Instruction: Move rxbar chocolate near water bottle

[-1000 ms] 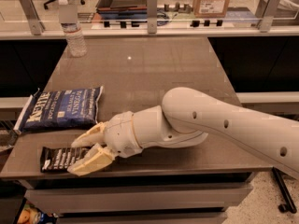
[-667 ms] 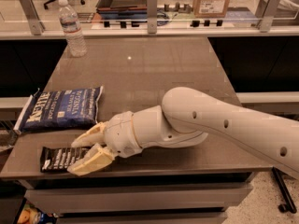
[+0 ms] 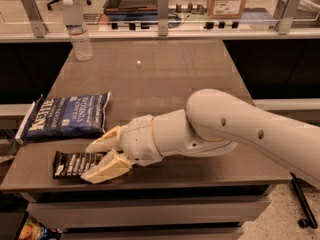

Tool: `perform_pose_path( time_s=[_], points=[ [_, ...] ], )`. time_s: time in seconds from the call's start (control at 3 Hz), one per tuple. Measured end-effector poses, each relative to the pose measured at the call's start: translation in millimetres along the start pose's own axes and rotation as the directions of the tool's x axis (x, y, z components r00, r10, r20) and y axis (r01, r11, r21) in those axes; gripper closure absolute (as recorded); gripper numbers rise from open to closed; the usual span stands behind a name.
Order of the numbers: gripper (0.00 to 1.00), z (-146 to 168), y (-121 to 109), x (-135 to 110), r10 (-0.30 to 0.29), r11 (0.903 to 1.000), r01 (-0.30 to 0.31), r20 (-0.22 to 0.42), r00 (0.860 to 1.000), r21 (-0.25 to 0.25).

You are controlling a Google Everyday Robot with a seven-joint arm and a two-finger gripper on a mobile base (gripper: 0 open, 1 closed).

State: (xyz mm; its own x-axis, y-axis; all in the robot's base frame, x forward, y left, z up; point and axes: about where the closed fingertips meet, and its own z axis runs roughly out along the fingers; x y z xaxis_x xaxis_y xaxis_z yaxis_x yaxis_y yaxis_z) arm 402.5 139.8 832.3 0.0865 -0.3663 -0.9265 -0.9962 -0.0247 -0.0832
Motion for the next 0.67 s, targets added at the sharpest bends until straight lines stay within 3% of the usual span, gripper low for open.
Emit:
perform_pose_path(
  time_s=[0.67],
  points=[
    [1.0, -49.4, -12.9, -9.1, 0.004, 0.9956, -0.003, -0.008, 1.0, 0.094]
  ],
)
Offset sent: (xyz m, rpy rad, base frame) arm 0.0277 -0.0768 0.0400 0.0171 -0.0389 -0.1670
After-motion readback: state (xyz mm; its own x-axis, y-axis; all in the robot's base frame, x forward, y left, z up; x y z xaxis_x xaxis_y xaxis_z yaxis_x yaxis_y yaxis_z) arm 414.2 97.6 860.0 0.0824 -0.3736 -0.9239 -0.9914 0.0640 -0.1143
